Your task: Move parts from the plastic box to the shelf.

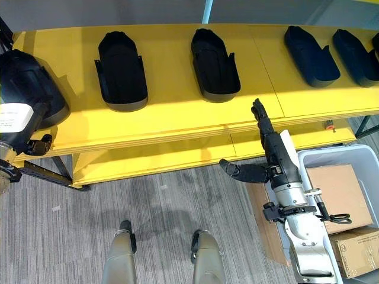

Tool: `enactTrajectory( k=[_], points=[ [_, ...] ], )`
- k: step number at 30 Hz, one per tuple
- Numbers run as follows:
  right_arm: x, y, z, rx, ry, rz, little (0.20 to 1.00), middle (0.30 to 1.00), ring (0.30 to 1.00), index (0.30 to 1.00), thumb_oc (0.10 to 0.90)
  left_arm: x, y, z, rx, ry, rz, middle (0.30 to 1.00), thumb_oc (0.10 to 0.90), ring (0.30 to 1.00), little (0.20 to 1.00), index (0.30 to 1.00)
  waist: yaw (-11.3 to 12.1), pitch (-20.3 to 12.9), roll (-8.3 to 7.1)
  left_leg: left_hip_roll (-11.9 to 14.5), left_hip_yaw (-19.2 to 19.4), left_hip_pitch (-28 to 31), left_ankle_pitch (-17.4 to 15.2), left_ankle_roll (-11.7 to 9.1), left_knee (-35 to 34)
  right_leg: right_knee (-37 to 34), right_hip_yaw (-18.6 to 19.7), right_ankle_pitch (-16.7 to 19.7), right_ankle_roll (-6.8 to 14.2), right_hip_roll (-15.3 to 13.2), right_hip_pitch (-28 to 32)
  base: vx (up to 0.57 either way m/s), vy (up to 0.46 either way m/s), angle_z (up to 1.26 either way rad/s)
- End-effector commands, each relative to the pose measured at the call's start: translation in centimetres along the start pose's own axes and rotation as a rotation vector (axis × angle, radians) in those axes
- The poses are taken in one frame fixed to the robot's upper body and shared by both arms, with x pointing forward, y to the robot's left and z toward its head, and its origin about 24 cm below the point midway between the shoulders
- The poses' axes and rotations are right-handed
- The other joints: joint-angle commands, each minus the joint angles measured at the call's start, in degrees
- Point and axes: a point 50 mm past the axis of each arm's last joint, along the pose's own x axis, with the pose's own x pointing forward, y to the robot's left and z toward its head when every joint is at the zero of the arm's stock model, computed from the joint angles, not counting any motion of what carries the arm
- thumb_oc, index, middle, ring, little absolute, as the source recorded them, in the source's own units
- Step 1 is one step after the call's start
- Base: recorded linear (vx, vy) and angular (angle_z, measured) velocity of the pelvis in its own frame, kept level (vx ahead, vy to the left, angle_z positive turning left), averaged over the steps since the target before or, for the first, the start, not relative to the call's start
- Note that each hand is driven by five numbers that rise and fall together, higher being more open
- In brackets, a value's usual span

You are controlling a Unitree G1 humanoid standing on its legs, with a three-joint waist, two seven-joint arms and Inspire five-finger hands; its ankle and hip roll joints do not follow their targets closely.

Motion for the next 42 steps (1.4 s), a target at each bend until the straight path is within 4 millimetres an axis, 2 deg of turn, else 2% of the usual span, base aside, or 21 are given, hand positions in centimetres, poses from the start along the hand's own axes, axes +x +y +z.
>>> enactTrajectory(
  k=[1, 5, 13, 18, 27, 32, 37, 42],
  points=[
    [0.5, -2.7, 5.0, -0.050, -0.272, -0.099, 1.000, 1.000, 1.000, 1.000, 0.900, 0.5, 4.7, -1.2, 0.111, 0.001, 0.109, 1.000, 0.900, 1.000, 1.000, 1.000, -0.7, -3.3, 0.57, -0.5, 3.2, 2.8, -4.9, 4.9, 1.2, -3.9, 1.9, -0.4, -1.8, 1.1, 4.5, 0.00, 0.000, 0.00],
    [0.6, -2.8, 5.3, -0.054, -0.285, -0.094, 1.000, 1.000, 1.000, 1.000, 0.900, 0.7, 4.9, -1.5, 0.195, -0.002, 0.076, 1.000, 0.900, 1.000, 1.000, 1.000, -1.0, -3.3, 0.60, -0.4, 3.2, 2.7, -4.9, 5.0, 1.2, -4.0, 1.9, -0.2, -1.7, 1.1, 4.3, 0.00, 0.000, 0.00],
    [0.6, -2.9, 5.8, -0.067, -0.304, -0.079, 1.000, 1.000, 1.000, 1.000, 0.900, 2.0, 6.4, 0.1, 0.317, -0.082, 0.022, 1.000, 0.900, 1.000, 1.000, 1.000, -1.7, -3.1, 0.86, -0.6, 3.2, 2.6, -4.9, 5.1, 1.0, -4.2, 2.1, -0.1, -1.6, 1.0, 4.2, 0.00, 0.001, 0.00],
    [0.8, -2.8, 6.0, -0.060, -0.313, -0.062, 1.000, 1.000, 1.000, 1.000, 0.900, 3.4, 7.1, 1.2, 0.278, -0.091, -0.013, 1.000, 0.900, 1.000, 1.000, 1.000, -2.2, -3.2, 1.06, -0.6, 3.2, 2.6, -4.9, 5.2, 1.0, -4.3, 2.5, 0.0, -1.5, 1.1, 4.1, 0.00, 0.000, 0.00],
    [1.1, -2.8, 6.5, -0.071, -0.328, -0.051, 1.000, 1.000, 1.000, 1.000, 0.900, 5.4, 8.7, 1.4, 0.185, -0.031, -0.042, 1.000, 0.900, 1.000, 1.000, 1.000, -2.9, -3.5, 1.29, -0.6, 3.4, 2.6, -4.7, 5.2, 0.7, -4.7, 2.6, 0.3, -1.3, 1.1, 4.1, 0.00, 0.000, 0.00],
    [1.1, -2.9, 6.6, -0.071, -0.331, -0.048, 1.000, 1.000, 1.000, 1.000, 0.900, 6.1, 9.9, 1.4, 0.200, -0.012, -0.055, 1.000, 0.900, 1.000, 1.000, 1.000, -2.9, -3.8, 1.22, -0.6, 3.4, 2.5, -4.7, 5.2, 0.7, -4.8, 2.7, 0.4, -1.3, 1.1, 4.2, 0.00, 0.000, 0.00],
    [1.0, -2.7, 6.7, -0.077, -0.333, -0.034, 1.000, 1.000, 1.000, 1.000, 0.900, 6.5, 10.3, 2.0, 0.331, -0.031, -0.065, 1.000, 0.900, 1.000, 1.000, 1.000, -3.0, -3.9, 1.22, -0.5, 3.4, 2.6, -4.9, 5.2, 0.9, -4.7, 2.8, 0.3, -1.1, 1.2, 4.2, 0.00, 0.000, 0.00],
    [0.8, -2.9, 6.8, -0.090, -0.334, -0.041, 1.000, 1.000, 1.000, 1.000, 0.900, 6.1, 10.1, 2.3, 0.430, -0.069, -0.087, 1.000, 0.900, 1.000, 1.000, 1.000, -2.7, -3.7, 1.27, -0.7, 3.3, 2.8, -5.1, 5.3, 0.9, -4.7, 2.7, 0.2, -1.0, 1.0, 4.4, 0.00, 0.000, 0.00]
  ],
)
